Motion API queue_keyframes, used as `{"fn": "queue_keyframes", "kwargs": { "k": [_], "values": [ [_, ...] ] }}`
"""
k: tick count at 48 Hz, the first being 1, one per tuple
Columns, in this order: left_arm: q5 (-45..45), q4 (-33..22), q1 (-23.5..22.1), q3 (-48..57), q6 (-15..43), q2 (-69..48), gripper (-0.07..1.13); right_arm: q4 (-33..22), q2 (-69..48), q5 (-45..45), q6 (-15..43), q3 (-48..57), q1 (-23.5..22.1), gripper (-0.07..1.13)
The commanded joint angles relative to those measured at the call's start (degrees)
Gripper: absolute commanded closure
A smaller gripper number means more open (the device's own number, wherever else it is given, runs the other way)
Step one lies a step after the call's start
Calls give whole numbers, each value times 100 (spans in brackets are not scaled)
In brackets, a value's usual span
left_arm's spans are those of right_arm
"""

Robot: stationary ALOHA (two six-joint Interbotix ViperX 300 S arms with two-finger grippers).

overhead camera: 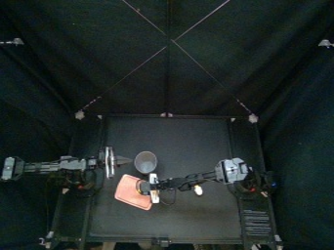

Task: Pick the shrimp then place it on the pink plate
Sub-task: Drop shrimp on the pink plate and return to neutral

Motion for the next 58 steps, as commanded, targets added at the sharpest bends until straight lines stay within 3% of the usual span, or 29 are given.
{"fn": "queue_keyframes", "kwargs": {
  "k": [1,18,33,50,58],
  "values": [
    [-53,-9,26,-53,0,18,99,35,-9,-44,0,-352,9,44],
    [-53,-9,26,-35,-18,26,99,141,114,-70,0,-431,-9,26],
    [-53,-53,26,18,-35,18,99,105,-149,-316,-9,-325,9,26],
    [-35,-79,26,53,-44,18,99,158,-1072,-2030,0,1055,53,26],
    [-26,-79,26,62,-44,18,99,466,-1556,-2672,0,1837,70,26]
  ]
}}
